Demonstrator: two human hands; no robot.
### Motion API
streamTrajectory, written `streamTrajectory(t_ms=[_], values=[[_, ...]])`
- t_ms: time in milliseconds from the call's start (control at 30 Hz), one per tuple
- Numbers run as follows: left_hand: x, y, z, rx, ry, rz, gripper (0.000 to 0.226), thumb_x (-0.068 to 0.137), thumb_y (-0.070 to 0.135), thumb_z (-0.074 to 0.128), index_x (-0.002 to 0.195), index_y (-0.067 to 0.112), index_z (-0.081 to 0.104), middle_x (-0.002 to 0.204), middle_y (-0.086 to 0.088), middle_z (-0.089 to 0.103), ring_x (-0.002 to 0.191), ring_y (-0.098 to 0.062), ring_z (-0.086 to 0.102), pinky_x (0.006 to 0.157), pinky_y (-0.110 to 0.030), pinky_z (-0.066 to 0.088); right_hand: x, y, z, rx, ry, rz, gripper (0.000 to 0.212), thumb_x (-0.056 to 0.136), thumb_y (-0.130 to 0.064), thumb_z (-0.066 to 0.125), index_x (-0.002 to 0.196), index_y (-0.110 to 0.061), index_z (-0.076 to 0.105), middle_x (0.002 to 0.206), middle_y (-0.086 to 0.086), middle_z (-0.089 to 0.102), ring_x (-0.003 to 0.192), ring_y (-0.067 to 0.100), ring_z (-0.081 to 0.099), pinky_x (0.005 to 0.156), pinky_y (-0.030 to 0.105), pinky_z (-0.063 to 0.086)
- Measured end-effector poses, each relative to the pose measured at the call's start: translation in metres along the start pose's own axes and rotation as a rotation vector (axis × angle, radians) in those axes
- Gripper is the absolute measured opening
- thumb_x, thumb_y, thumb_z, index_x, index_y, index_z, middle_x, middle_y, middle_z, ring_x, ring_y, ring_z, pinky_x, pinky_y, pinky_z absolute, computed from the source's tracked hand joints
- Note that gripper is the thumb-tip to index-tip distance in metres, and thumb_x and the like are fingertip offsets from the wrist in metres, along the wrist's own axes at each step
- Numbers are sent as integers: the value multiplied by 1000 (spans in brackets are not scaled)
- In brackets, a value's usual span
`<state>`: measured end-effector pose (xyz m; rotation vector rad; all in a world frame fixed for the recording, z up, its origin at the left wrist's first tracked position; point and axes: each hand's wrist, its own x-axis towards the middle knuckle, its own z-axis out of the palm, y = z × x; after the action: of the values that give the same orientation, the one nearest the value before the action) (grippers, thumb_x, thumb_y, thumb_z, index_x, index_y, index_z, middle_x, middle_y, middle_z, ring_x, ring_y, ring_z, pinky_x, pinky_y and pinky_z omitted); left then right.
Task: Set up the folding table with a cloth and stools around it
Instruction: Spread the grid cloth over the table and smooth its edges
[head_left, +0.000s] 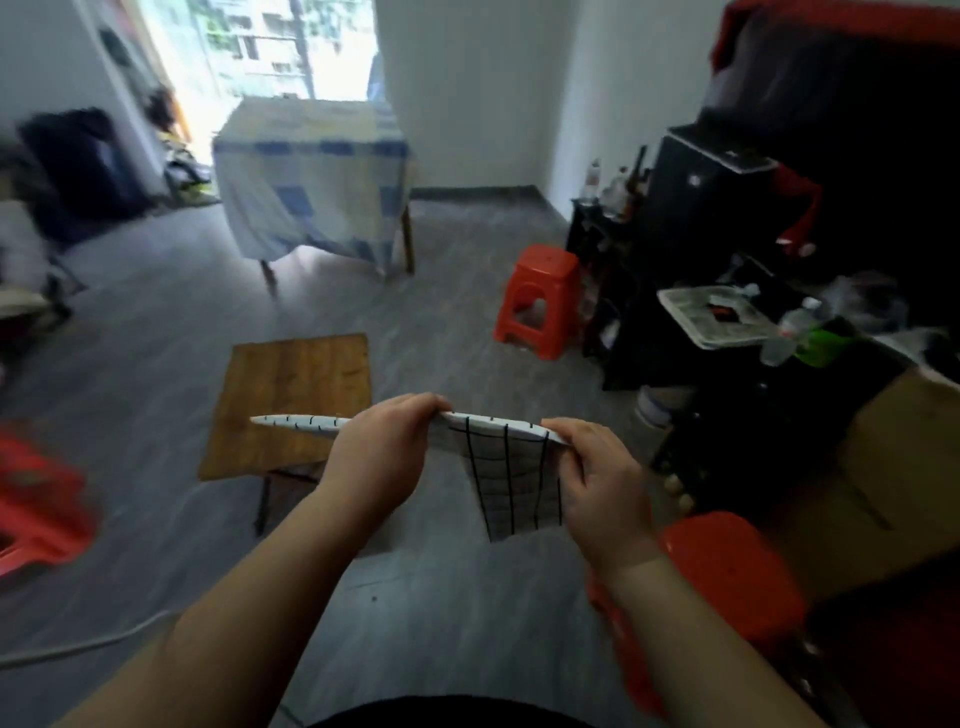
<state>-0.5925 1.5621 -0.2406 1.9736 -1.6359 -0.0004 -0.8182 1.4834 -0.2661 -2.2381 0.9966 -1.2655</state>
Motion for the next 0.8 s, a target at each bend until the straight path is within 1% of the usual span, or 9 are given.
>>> streamTrajectory(t_ms=[33, 100, 200, 267, 333, 433, 533, 633, 800], values=[[-4, -21, -15, -7, 16, -48, 30, 82, 14, 65, 107, 30, 67, 100, 6, 70, 92, -22, 66, 73, -38, 54, 9, -14, 22, 26, -33, -30, 32, 83, 1, 55, 105, -16, 72, 103, -6, 70, 98, 10, 62, 92, 22, 47], [-11, -60, -41, -40, 79, -130, 27, 82, 21, 55, 104, 28, 68, 100, 5, 71, 92, -23, 66, 74, -41, 54, 26, -38, 63, 71, -89, -87, 32, 83, 1, 56, 105, -16, 72, 103, -7, 70, 99, 9, 62, 92, 21, 46], [-21, -113, -68, -63, 148, -234, 35, 77, 31, 43, 102, 30, 68, 98, 9, 70, 91, -19, 64, 75, -38, 52, 51, -68, 122, 139, -153, -134, 33, 82, 5, 60, 104, -15, 73, 103, -6, 70, 98, 10, 64, 92, 22, 47], [-23, -148, -75, -51, 185, -308, 31, 80, 27, 46, 102, 31, 67, 98, 11, 70, 91, -17, 64, 74, -34, 50, 68, -82, 157, 183, -192, -168, 33, 81, 6, 59, 104, -14, 74, 103, -5, 71, 97, 11, 64, 92, 22, 48], [-19, -178, -77, -38, 206, -372, 29, 84, 18, 50, 103, 31, 67, 100, 10, 70, 93, -18, 64, 75, -32, 48, 84, -90, 187, 214, -243, -192, 33, 82, 6, 60, 105, -12, 74, 104, -2, 72, 98, 13, 65, 93, 25, 49], [0, -216, -80, -49, 214, -451, 32, 84, 14, 50, 104, 30, 68, 104, 6, 71, 98, -21, 64, 78, -32, 48, 116, -94, 230, 235, -299, -183, 32, 85, 8, 62, 107, -11, 75, 106, 0, 73, 101, 15, 66, 93, 29, 50], [33, -247, -85, -40, 230, -509, 30, 83, 19, 48, 102, 31, 68, 107, 6, 71, 101, -22, 64, 78, -31, 46, 154, -96, 273, 301, -310, -216, 30, 85, 7, 62, 106, -10, 75, 105, -3, 72, 99, 11, 65, 92, 22, 48], [66, -275, -102, -50, 236, -583, 32, 82, 27, 45, 101, 31, 69, 108, 4, 71, 103, -22, 64, 84, -38, 51, 198, -98, 313, 345, -356, -259, 31, 84, 8, 62, 106, -11, 75, 104, -9, 69, 98, 8, 63, 91, 14, 45], [96, -322, -123, -42, 250, -632, 28, 88, 10, 56, 102, 28, 72, 105, 7, 73, 102, -15, 65, 87, -33, 50, 258, -97, 374, 325, -480, -313, 34, 84, 3, 65, 111, -17, 74, 108, -6, 71, 102, 9, 63, 92, 25, 49]])
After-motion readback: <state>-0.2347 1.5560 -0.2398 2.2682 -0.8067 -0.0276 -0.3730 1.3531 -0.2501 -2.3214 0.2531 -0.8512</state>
